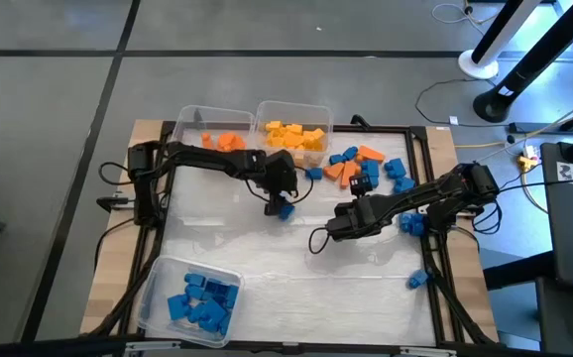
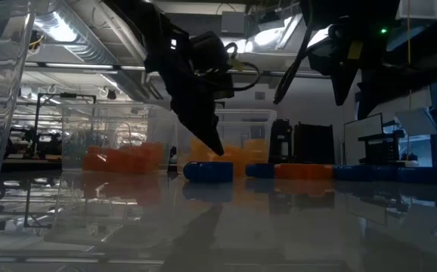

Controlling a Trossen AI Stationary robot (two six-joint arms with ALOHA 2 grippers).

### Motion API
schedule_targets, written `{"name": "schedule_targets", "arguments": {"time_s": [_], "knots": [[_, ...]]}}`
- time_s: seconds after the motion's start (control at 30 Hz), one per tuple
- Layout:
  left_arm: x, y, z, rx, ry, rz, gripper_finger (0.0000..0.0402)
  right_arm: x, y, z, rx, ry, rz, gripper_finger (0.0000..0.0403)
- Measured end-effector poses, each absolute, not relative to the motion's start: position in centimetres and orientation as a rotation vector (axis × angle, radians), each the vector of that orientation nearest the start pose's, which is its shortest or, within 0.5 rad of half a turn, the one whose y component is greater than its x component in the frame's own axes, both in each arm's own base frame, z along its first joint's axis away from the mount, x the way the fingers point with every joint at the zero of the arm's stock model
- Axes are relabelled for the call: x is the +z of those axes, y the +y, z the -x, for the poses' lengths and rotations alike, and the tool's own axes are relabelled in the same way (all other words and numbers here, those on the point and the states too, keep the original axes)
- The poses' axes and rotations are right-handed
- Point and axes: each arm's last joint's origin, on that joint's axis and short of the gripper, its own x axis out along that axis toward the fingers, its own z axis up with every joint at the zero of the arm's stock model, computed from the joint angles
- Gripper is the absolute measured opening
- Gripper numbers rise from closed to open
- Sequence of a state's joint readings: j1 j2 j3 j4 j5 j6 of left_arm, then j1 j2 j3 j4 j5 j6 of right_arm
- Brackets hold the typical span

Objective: Sort blocks
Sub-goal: Put the blue game piece into the bottom transparent bin

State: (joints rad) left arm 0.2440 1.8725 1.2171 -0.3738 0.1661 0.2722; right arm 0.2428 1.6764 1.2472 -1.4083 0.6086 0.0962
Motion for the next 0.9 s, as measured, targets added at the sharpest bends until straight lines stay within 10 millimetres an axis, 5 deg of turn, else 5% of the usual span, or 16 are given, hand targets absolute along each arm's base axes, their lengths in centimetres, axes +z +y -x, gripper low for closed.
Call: {"name": "schedule_targets", "arguments": {"time_s": [0.43, 0.9], "knots": [[15.4, 9.9, -36.4, -0.147, 1.072, 0.020, 0.0198, 23.0, 4.9, -26.8, -0.334, 1.651, 0.688, 0.0259], [14.8, 8.3, -35.1, -0.256, 1.211, 0.227, 0.0198, 23.0, 5.0, -26.8, -0.321, 1.656, 0.673, 0.0259]]}}
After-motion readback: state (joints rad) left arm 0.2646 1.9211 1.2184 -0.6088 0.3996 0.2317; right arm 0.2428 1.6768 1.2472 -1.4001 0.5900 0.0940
